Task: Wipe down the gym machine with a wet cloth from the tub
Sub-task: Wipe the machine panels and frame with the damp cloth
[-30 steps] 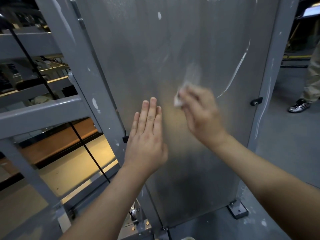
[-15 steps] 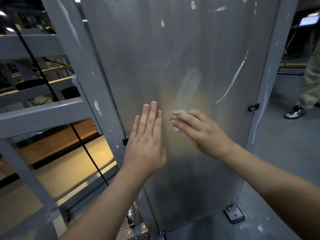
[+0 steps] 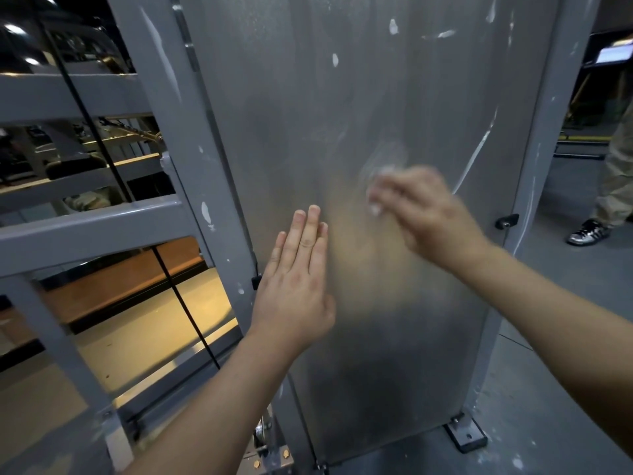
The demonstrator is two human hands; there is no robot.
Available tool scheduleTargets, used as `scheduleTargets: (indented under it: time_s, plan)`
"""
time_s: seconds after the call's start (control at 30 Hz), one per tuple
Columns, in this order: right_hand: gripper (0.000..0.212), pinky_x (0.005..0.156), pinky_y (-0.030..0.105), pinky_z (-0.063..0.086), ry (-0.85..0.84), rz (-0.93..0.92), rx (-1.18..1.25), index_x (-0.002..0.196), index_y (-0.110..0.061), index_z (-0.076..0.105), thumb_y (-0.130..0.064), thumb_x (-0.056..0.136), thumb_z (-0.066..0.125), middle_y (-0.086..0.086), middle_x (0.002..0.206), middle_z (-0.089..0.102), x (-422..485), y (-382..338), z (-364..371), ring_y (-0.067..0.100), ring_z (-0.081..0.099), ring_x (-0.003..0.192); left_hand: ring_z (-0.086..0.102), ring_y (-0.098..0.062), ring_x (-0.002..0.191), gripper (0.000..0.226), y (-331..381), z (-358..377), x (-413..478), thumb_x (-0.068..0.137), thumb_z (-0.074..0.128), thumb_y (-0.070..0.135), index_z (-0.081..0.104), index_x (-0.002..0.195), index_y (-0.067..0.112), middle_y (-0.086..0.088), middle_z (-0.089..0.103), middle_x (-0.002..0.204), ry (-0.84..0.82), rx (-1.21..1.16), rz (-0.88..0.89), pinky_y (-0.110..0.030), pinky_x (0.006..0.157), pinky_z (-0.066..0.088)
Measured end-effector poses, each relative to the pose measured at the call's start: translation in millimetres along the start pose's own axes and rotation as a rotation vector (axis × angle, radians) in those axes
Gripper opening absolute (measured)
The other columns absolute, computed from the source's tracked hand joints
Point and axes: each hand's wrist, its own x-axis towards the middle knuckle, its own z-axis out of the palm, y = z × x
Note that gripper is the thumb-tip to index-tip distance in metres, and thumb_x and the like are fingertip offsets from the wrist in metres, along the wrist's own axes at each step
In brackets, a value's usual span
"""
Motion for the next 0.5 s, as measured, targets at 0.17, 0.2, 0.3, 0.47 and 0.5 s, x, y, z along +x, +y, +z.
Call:
scheduleTargets:
  time_s: [0.17, 0.2, 0.3, 0.47, 0.5]
  plan:
    - [0.033, 0.107, 0.033, 0.039, 0.207, 0.343, -0.027, 0.128, 0.0, 0.068, 0.005, 0.099, 0.053, 0.019, 0.135, 0.061, 30, -14, 11, 0.043, 0.058, 0.111, -0.02, -0.022, 0.156, 0.098, 2, -2, 0, 0.078, 0.058, 0.019, 0.011, 0.162, 0.004, -0.008, -0.018, 0.17, -0.008, -0.009, -0.012, -0.04, 0.128, -0.004]
    - [0.033, 0.107, 0.035, 0.04, 0.137, 0.21, -0.021, 0.128, 0.001, 0.067, 0.005, 0.098, 0.053, 0.02, 0.136, 0.061, 16, -24, 15, 0.044, 0.059, 0.11, -0.02, -0.021, 0.156, 0.099, 1, -2, 0, 0.078, 0.058, 0.02, 0.01, 0.163, 0.004, -0.007, -0.019, 0.17, -0.008, -0.007, -0.011, -0.04, 0.128, -0.004]
    - [0.032, 0.1, 0.043, 0.05, -0.113, -0.142, -0.02, 0.128, -0.001, 0.068, 0.003, 0.101, 0.051, 0.019, 0.134, 0.063, -2, -15, 5, 0.041, 0.062, 0.105, -0.021, -0.021, 0.156, 0.1, 1, -3, 0, 0.079, 0.059, 0.021, 0.007, 0.163, 0.006, -0.007, -0.02, 0.17, -0.016, -0.003, -0.005, -0.04, 0.128, -0.004]
    - [0.04, 0.095, 0.035, 0.045, 0.221, 0.323, -0.065, 0.128, -0.003, 0.068, 0.008, 0.093, 0.051, 0.018, 0.129, 0.063, 73, 17, -9, 0.042, 0.057, 0.105, -0.021, -0.021, 0.156, 0.1, 3, -4, 0, 0.078, 0.06, 0.022, 0.01, 0.163, 0.005, -0.007, -0.02, 0.17, -0.023, 0.005, -0.016, -0.039, 0.126, -0.007]
    - [0.042, 0.095, 0.034, 0.044, 0.258, 0.383, -0.053, 0.127, -0.002, 0.067, 0.009, 0.091, 0.05, 0.017, 0.128, 0.063, 81, 6, -3, 0.042, 0.056, 0.104, -0.02, -0.022, 0.156, 0.1, 2, -4, 0, 0.078, 0.06, 0.022, 0.01, 0.163, 0.005, -0.007, -0.019, 0.17, -0.026, 0.005, -0.014, -0.039, 0.126, -0.006]
